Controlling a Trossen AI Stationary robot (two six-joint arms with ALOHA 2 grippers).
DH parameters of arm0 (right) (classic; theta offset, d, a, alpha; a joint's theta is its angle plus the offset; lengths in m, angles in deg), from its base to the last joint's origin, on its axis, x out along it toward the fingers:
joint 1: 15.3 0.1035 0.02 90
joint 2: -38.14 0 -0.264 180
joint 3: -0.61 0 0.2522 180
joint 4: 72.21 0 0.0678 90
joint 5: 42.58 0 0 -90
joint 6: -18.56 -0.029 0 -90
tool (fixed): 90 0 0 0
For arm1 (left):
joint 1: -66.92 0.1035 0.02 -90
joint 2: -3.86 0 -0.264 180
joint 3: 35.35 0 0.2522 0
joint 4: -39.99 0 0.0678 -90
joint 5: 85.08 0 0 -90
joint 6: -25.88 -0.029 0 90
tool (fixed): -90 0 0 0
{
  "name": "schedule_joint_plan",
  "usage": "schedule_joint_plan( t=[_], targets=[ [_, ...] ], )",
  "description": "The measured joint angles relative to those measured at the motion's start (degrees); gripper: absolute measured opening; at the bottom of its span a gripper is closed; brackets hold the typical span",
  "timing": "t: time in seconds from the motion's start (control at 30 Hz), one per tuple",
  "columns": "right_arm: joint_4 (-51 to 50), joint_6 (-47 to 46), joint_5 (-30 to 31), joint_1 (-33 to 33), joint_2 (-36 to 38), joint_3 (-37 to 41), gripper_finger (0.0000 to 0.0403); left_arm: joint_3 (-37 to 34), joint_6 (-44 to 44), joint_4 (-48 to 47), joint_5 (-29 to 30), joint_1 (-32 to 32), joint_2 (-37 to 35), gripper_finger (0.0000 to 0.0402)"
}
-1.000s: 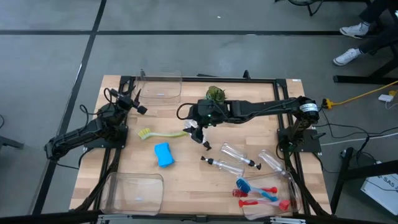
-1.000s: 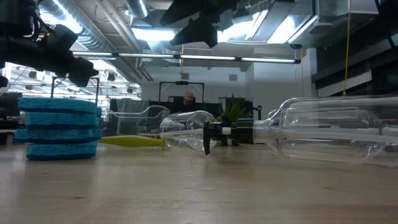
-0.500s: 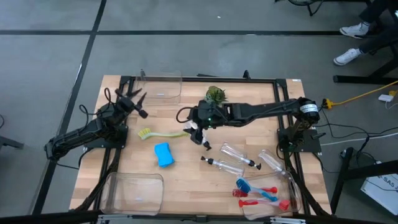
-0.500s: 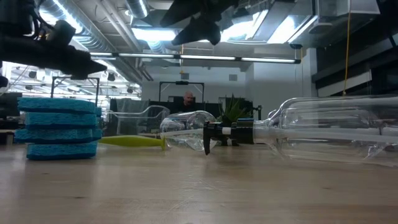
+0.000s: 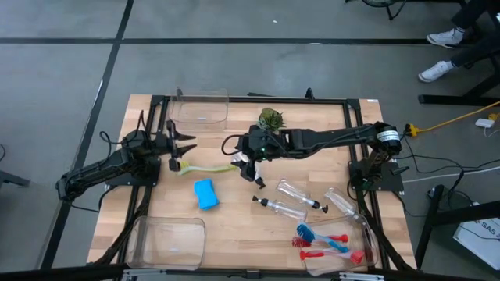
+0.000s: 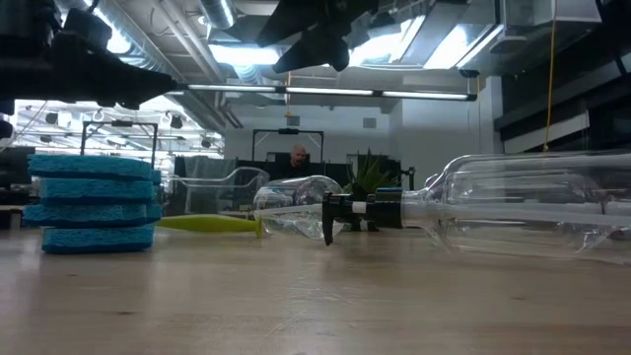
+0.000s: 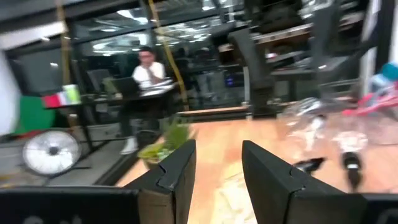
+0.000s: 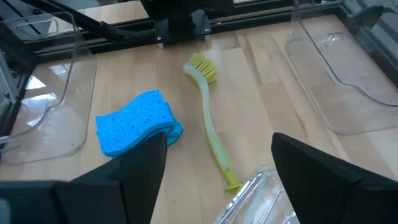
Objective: Pick & Place Kitchen Sink Supplies
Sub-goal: Put the green dish brush into the bottom right transparent bin
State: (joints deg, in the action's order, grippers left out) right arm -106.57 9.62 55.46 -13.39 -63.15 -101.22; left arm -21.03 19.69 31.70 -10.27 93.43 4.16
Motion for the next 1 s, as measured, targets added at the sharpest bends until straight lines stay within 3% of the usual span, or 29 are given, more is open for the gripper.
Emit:
schedule_joint_plan(
  t=[0.27, 0.47, 0.57, 0.63, 0.7, 0.8, 0.9, 1.0],
  targets=[
    [0.02, 0.25, -0.03, 0.00, 0.00, 0.00, 0.0287, 0.00, 8.10, 1.14, 0.23, -0.04, 0.00, 0.0125],
    [0.02, -4.65, -0.03, 0.00, 0.00, 0.00, 0.0287, 0.00, 39.67, 2.02, 0.34, -0.04, 0.00, 0.0125],
    [-0.02, -7.26, -0.03, 0.00, 0.00, 0.00, 0.0287, 0.00, 47.51, 0.62, 0.44, -0.04, 0.02, 0.0125],
    [-0.04, -8.71, -0.02, 0.00, 0.00, 0.00, 0.0287, 0.00, 46.53, 0.10, -0.72, -0.14, 0.10, 0.0125],
    [-0.25, -9.65, 0.11, 0.00, 0.00, 0.00, 0.0287, 0.06, 41.53, -0.45, -5.77, -0.42, 0.78, 0.0125],
    [-1.35, -10.40, 1.96, 0.13, 0.00, 0.00, 0.0287, 2.74, 34.89, -8.88, -10.54, -1.67, 3.13, 0.0125],
    [-1.92, -10.36, 2.80, 0.13, 0.00, 0.02, 0.0287, 7.32, 27.39, -19.41, -8.25, -3.88, 7.04, 0.0125],
    [-1.97, -9.61, 2.92, 0.13, 0.00, 0.02, 0.0287, 10.18, 24.12, -19.92, -3.38, -6.99, 12.09, 0.0125]
  ],
)
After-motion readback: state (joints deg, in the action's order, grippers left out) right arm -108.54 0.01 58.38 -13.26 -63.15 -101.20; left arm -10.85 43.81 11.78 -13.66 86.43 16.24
